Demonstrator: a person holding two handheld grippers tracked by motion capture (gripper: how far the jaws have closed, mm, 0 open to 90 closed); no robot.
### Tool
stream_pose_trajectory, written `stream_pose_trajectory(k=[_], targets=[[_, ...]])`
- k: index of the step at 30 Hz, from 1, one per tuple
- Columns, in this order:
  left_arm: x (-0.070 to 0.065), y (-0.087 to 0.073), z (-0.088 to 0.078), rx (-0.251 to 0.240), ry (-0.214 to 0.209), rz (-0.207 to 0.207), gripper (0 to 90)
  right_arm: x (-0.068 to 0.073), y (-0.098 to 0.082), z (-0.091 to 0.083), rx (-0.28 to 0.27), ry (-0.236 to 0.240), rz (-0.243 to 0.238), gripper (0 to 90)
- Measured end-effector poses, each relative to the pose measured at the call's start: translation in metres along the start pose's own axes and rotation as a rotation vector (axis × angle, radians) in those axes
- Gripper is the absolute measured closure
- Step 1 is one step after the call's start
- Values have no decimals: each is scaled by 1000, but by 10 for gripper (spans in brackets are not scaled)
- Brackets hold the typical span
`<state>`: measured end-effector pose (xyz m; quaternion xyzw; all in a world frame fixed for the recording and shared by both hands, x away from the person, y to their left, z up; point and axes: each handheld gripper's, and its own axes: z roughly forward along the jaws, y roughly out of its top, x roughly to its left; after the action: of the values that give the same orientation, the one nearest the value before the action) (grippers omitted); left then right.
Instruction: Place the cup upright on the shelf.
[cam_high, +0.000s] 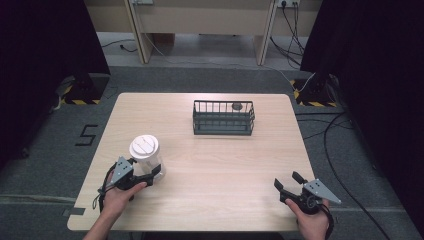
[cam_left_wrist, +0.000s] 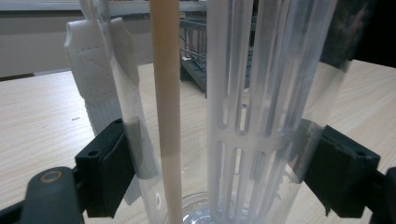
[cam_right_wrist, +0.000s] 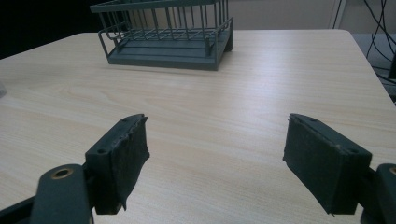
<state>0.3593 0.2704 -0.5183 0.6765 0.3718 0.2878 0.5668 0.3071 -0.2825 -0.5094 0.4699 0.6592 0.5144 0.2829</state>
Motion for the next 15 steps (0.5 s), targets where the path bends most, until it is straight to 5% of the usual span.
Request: stream_pose_trajectory(k=[15], targets=[[1,1,11,-6,-29,26,152,0,-1,2,14,3,-6,221]])
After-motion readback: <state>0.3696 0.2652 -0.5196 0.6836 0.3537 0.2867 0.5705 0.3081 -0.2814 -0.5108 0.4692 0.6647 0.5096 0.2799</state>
